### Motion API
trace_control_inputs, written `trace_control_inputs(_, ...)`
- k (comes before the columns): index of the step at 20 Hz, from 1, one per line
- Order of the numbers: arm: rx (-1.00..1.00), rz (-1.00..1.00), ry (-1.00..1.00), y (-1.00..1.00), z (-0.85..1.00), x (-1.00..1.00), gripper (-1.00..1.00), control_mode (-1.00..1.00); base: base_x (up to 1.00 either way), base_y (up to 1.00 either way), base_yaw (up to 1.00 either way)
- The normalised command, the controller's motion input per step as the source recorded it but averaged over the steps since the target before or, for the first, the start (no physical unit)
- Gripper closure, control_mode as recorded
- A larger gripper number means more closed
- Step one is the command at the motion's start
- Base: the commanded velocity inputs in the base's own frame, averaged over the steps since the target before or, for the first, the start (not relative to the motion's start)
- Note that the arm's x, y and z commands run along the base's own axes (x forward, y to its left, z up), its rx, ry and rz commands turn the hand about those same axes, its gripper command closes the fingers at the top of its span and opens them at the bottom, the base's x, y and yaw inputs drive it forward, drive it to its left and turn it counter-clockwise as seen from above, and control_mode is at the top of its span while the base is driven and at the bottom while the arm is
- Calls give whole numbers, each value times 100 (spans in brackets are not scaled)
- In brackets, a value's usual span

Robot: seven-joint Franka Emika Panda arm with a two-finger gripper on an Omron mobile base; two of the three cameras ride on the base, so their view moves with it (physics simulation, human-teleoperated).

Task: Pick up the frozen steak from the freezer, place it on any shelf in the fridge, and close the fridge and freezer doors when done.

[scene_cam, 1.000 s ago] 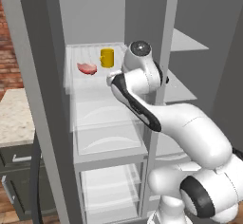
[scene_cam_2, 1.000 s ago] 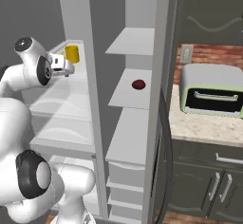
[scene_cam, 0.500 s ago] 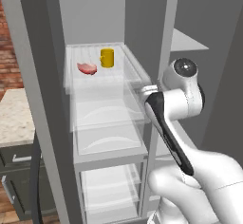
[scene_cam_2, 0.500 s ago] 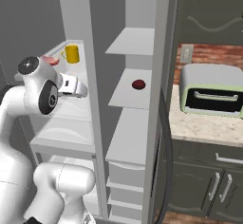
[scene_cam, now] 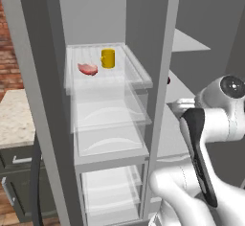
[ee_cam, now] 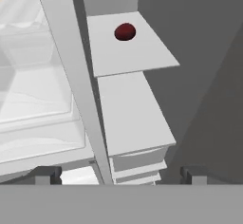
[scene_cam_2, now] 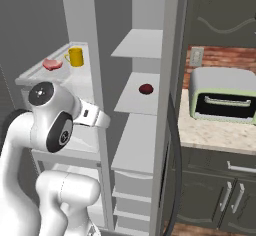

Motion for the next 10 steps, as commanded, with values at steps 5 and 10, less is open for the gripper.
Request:
trace_control_inputs(5,0,0,0,6,0,-4,-100,-100,0,0,0)
trace_control_inputs(10,0,0,0,53,0,-6,-100,-100,0,0,0)
